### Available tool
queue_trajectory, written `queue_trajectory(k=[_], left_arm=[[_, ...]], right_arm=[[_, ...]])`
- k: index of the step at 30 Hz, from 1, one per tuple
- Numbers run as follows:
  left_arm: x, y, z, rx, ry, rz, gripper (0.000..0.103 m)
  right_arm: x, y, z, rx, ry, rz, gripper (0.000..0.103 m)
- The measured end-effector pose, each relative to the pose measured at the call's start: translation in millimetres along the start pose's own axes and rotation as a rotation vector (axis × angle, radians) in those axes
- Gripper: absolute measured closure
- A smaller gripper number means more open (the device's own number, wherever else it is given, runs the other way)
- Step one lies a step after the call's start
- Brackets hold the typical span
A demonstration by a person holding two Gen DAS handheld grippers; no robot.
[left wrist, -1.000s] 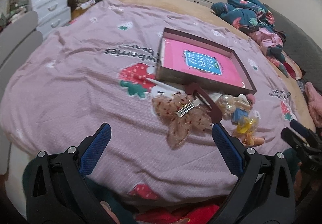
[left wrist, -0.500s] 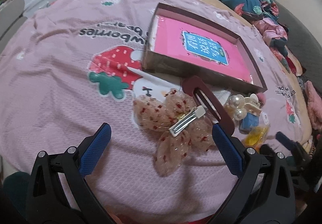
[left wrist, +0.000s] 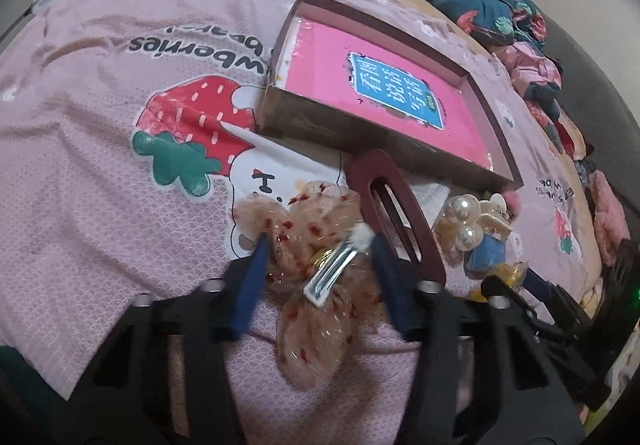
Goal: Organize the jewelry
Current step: 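Reach the left tool to the pink mesh bow clip and grasp it, then carry the bow clip into the box with left tool while right carries yellow hair ties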
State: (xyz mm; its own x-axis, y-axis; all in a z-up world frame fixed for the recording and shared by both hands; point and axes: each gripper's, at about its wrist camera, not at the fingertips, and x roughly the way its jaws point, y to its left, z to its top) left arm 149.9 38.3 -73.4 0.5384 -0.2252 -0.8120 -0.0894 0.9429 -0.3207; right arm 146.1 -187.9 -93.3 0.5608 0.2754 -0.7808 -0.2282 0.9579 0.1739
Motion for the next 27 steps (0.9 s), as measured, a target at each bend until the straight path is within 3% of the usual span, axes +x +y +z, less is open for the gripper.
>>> queue_trajectory(k=[2,6,27], left_arm=[[-3.0,-1.1,-0.3,0.021,-0.011,0.009,0.076],[-12.8,2.5,-0.1,0.022,-0.040,0.013,0.078],[-69.5,9.1,30.2,0.015,-0.189,0.054,0.078]], right_arm=[[-1.8,0.5,-1.2,-0.009,-0.008,-0.004,0.025],[-8.5,-1.5,-2.1,-0.015,-0.042,-0.003,0.026],[-76.4,-55.5,23.3,0.067,-0.219,-0.048,0.026]])
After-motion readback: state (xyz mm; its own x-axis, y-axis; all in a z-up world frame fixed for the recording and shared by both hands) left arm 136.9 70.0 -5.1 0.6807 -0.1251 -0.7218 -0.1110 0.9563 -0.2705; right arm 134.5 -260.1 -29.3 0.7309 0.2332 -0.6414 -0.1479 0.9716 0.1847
